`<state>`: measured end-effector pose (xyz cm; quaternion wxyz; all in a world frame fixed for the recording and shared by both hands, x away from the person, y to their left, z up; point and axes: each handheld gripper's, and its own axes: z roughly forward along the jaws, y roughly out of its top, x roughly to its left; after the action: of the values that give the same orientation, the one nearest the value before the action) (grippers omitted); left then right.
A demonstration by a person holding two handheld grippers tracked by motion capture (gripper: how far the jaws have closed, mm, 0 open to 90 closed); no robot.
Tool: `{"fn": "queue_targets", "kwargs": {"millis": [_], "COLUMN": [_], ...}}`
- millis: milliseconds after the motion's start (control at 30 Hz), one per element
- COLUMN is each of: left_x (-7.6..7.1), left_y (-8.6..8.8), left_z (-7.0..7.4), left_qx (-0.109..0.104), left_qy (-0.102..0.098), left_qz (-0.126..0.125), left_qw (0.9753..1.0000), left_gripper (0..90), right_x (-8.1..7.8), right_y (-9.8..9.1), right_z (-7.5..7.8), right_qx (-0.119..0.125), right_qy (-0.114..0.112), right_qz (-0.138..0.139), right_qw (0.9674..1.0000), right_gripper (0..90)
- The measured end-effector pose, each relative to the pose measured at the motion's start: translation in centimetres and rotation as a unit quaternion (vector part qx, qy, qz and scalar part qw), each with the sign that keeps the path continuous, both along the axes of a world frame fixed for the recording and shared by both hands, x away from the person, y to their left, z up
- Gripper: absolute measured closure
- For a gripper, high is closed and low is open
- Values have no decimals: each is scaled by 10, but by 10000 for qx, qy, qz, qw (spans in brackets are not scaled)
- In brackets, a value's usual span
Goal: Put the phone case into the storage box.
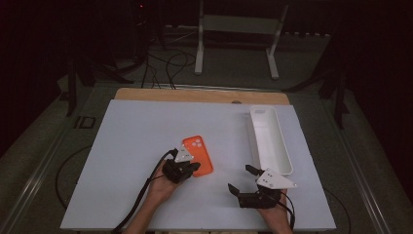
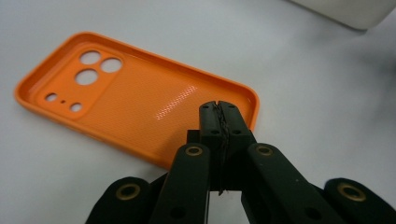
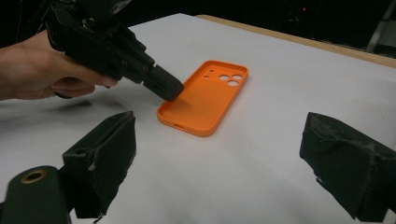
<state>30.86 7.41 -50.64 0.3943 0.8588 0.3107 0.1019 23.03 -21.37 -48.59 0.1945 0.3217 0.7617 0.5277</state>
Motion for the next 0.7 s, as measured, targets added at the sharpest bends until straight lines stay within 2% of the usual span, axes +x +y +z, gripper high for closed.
{"fn": "queue_targets", "kwargs": {"millis": [467, 567, 633, 700], "left_x": [-3, -3, -2, -2], "left_y": [-6, -6, -5, -3], "left_z": [-10, -10, -13, -13], "left_qx": [131, 161, 288, 264], "left_qy": [137, 151, 176, 204], "left_qz": [-106, -102, -31, -14], "left_qw": [9998, 9997, 9994, 9994], "left_gripper": [900, 900, 900, 900], "right_x": [1, 1, 1, 1], "right_y": [1, 1, 1, 1], "right_z": [-1, -1, -2, -2], "right_qx": [-1, 5, 13, 8], "right_qy": [23, 31, 46, 41], "right_qz": [9, 8, 4, 5], "right_qw": [10000, 10000, 10000, 10000], "right_gripper": [106, 106, 106, 106]}}
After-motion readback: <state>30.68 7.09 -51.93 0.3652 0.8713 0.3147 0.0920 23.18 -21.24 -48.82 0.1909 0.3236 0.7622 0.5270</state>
